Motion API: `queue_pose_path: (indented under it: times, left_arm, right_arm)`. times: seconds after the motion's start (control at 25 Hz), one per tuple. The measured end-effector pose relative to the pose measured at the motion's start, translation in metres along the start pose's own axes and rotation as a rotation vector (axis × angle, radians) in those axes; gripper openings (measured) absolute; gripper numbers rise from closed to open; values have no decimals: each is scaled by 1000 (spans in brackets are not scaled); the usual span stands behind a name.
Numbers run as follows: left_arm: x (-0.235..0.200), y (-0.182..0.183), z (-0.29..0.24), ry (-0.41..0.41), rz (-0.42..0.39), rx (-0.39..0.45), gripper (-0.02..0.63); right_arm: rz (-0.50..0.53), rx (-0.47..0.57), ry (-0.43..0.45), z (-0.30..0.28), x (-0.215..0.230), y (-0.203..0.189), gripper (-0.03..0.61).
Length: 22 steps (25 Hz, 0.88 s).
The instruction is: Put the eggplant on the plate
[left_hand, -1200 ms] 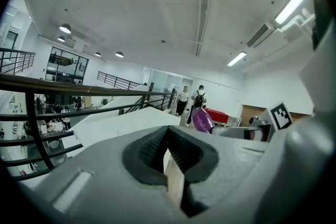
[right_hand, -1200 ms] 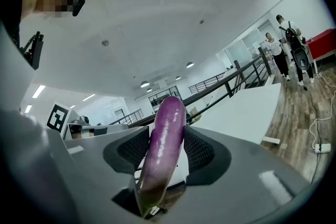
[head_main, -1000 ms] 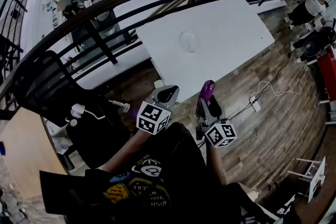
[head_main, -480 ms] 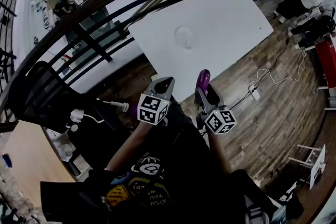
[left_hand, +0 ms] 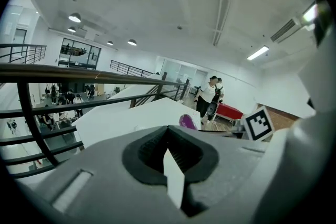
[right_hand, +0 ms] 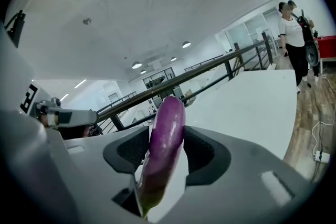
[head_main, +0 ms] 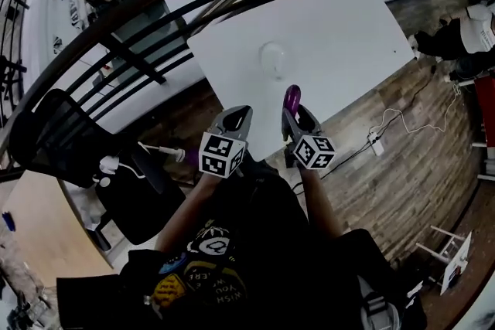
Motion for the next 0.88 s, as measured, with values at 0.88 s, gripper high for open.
queue_pose_path:
  times: [0.88]
  left_arm:
    - [-66,4,-80,210,95,-46,5]
  right_arm:
    - [210,-531,55,-266,114,-76,208]
Point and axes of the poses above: the fingertips, and each gripper's own axes: z backward along the fingers, x to its right, y out of its top, the point moved 1 cm from there along z, backward along the fingers, and after that the axes turned 15 degrees about z, right-handed, at the moved point
